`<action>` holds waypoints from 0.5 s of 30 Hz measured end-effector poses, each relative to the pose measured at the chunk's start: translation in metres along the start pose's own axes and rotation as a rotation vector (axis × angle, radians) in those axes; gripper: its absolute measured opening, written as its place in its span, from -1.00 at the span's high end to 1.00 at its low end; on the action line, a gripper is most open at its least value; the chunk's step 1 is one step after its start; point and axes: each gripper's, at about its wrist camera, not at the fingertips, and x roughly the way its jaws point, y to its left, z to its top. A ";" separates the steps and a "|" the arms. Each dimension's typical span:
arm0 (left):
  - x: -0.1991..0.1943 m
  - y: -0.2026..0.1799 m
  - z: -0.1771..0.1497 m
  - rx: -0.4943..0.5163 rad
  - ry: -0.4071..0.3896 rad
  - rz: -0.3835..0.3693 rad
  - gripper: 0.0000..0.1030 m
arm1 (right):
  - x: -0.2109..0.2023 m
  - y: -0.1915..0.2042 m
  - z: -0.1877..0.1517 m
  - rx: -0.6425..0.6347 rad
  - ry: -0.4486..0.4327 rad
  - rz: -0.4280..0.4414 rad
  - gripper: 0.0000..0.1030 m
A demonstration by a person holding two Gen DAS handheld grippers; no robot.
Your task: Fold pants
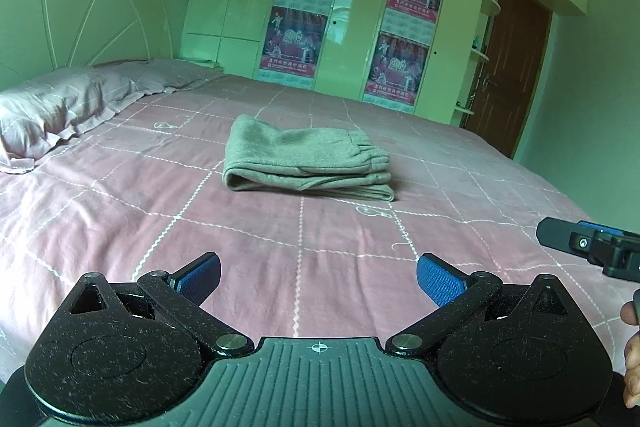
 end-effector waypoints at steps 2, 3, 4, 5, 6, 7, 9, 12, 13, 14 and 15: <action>-0.002 0.000 0.002 0.002 -0.014 -0.004 -1.00 | 0.001 -0.004 0.001 0.011 0.005 -0.007 -0.88; -0.003 0.000 0.003 0.009 -0.021 -0.001 -1.00 | 0.002 -0.005 0.002 0.015 0.010 -0.008 -0.88; -0.003 -0.001 0.004 0.015 -0.026 0.006 -1.00 | 0.002 -0.006 0.002 0.017 0.010 -0.007 -0.88; -0.003 -0.001 0.004 0.017 -0.029 0.006 -1.00 | 0.002 -0.006 0.002 0.018 0.008 -0.004 -0.88; -0.004 -0.001 0.004 0.018 -0.033 0.005 -1.00 | 0.002 -0.007 0.003 0.017 0.009 -0.001 -0.88; -0.005 -0.001 0.005 0.019 -0.035 0.007 -1.00 | 0.003 -0.007 0.003 0.018 0.010 0.006 -0.88; -0.005 -0.002 0.005 0.023 -0.033 0.006 -1.00 | 0.003 -0.005 0.003 0.015 0.008 0.012 -0.88; -0.005 -0.002 0.005 0.027 -0.032 0.005 -1.00 | 0.005 0.000 0.002 0.000 0.008 0.017 -0.88; -0.005 -0.002 0.005 0.028 -0.032 0.006 -1.00 | 0.005 0.000 0.001 0.000 0.008 0.016 -0.88; -0.005 -0.002 0.005 0.029 -0.032 0.005 -1.00 | 0.006 -0.001 0.002 0.001 0.010 0.020 -0.88; -0.004 -0.002 0.005 0.031 -0.033 0.003 -1.00 | 0.006 0.000 0.001 0.001 0.010 0.020 -0.88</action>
